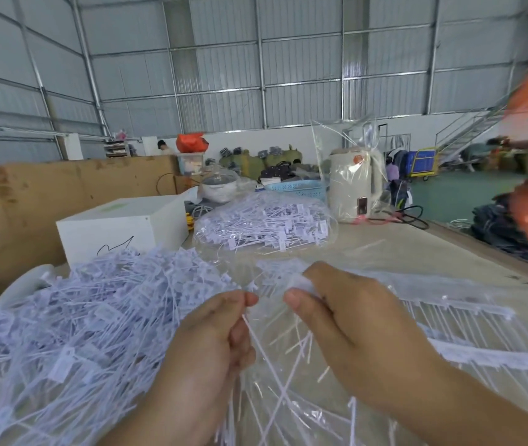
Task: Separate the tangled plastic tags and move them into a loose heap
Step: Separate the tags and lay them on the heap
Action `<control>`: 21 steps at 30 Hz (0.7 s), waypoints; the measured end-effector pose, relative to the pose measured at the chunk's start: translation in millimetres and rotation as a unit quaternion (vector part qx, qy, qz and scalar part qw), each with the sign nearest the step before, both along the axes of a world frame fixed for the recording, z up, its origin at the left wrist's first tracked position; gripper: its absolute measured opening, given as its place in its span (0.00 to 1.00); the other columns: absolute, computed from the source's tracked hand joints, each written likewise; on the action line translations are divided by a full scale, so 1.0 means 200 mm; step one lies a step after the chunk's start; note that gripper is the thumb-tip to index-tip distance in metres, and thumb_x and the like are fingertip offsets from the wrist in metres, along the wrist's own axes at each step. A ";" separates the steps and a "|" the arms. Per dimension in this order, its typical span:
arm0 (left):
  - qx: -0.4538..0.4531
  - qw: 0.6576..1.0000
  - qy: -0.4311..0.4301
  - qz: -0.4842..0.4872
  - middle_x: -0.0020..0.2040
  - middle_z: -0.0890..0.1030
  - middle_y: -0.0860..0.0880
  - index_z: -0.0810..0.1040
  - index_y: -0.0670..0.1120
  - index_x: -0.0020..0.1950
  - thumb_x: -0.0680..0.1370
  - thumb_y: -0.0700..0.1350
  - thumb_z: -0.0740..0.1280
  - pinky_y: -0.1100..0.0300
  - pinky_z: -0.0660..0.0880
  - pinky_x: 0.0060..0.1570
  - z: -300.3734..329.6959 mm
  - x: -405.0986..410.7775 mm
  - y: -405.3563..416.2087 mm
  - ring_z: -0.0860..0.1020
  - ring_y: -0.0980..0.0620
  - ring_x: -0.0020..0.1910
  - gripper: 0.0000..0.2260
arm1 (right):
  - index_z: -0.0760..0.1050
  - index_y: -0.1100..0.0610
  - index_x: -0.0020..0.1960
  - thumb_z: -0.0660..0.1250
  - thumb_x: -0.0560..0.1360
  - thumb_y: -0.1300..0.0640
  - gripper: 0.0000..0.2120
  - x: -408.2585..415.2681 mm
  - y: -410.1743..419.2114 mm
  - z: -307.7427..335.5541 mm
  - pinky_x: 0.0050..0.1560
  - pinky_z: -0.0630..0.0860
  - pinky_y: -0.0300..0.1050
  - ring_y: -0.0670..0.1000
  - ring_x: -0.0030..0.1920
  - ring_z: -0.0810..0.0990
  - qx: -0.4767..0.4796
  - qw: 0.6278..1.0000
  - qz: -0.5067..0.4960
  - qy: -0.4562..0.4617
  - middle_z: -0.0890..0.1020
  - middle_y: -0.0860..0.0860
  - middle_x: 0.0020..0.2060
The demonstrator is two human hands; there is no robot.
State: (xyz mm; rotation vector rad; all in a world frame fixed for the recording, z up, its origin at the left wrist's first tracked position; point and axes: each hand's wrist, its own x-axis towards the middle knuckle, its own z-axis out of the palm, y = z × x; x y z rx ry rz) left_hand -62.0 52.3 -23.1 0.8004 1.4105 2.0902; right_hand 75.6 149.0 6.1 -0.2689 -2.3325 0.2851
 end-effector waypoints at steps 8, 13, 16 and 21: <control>-0.063 0.965 0.158 -0.200 0.24 0.72 0.47 0.82 0.50 0.41 0.62 0.51 0.67 0.65 0.65 0.24 0.02 0.02 -0.04 0.68 0.52 0.23 0.11 | 0.38 0.35 0.73 0.44 0.75 0.32 0.30 0.01 0.03 -0.04 0.49 0.74 0.41 0.40 0.44 0.76 -0.019 0.980 0.083 -0.178 0.78 0.41 0.45; -0.081 0.965 0.149 -0.201 0.28 0.73 0.44 0.80 0.48 0.42 0.65 0.58 0.69 0.65 0.66 0.25 0.00 0.02 -0.04 0.70 0.53 0.23 0.15 | 0.32 0.39 0.75 0.48 0.80 0.35 0.33 0.00 0.01 -0.06 0.35 0.65 0.30 0.36 0.35 0.70 0.057 0.978 0.080 -0.186 0.79 0.40 0.50; -0.077 0.959 0.206 -0.177 0.24 0.74 0.49 0.81 0.54 0.39 0.68 0.56 0.70 0.66 0.67 0.26 0.01 0.02 -0.06 0.72 0.54 0.24 0.07 | 0.33 0.36 0.74 0.52 0.79 0.34 0.34 0.00 0.02 -0.06 0.37 0.67 0.28 0.31 0.41 0.73 0.022 0.978 0.097 -0.184 0.75 0.27 0.46; -0.042 0.976 0.191 -0.093 0.22 0.73 0.48 0.83 0.51 0.39 0.71 0.50 0.69 0.68 0.64 0.22 0.05 -0.05 -0.07 0.67 0.55 0.20 0.04 | 0.72 0.43 0.54 0.58 0.76 0.33 0.16 0.04 0.13 0.00 0.33 0.68 0.41 0.41 0.31 0.73 -0.076 0.978 0.095 -0.167 0.75 0.43 0.31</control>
